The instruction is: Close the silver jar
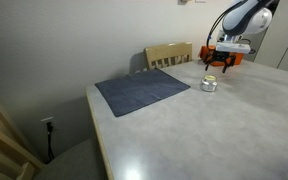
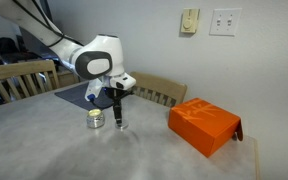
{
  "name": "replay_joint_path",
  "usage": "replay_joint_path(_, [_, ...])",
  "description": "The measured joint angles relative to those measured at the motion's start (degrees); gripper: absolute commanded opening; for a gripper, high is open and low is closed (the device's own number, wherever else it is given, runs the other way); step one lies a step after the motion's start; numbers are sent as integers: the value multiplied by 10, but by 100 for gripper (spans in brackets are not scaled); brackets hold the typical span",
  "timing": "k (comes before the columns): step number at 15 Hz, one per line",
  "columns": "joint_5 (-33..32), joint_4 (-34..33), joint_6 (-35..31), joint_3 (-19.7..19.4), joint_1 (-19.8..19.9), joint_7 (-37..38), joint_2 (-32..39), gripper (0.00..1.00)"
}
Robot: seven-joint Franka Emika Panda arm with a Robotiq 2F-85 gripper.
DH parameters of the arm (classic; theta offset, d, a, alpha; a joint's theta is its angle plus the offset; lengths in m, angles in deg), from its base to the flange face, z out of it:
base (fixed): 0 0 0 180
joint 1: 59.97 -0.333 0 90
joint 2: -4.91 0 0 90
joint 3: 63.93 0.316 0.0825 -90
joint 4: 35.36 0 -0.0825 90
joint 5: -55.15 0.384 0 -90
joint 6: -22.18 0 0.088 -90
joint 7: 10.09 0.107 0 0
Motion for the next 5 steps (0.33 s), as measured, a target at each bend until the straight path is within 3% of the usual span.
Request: replay_joint_path(5, [6, 61, 4, 14, 1, -10, -54, 100])
